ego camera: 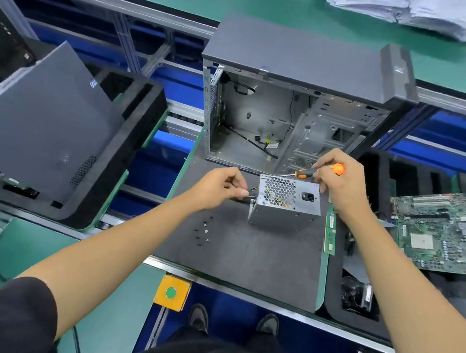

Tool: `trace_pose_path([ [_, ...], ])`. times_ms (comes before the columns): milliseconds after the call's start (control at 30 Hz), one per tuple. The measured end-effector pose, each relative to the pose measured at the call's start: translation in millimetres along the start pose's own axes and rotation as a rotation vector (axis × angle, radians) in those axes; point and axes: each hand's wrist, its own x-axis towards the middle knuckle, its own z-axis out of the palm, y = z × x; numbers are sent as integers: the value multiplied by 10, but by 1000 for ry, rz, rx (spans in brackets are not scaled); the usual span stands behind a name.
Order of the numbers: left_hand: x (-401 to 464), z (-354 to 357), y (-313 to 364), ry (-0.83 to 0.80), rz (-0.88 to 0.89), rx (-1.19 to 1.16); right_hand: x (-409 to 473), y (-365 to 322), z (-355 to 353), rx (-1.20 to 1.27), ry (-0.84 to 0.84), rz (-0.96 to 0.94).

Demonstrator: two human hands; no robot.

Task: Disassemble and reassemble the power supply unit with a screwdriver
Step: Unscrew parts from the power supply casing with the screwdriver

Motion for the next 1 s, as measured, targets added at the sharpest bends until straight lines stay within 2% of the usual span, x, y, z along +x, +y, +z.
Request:
trace_pose_path([
  [267,239,166,384,26,29,-122,235,-226,-245,0,-143,-33],
  [600,328,412,546,58,73,-221,456,-213,-401,-9,-261,-54],
  [1000,422,581,656,64,1,-344,587,-188,-617,-65,-275,-93],
])
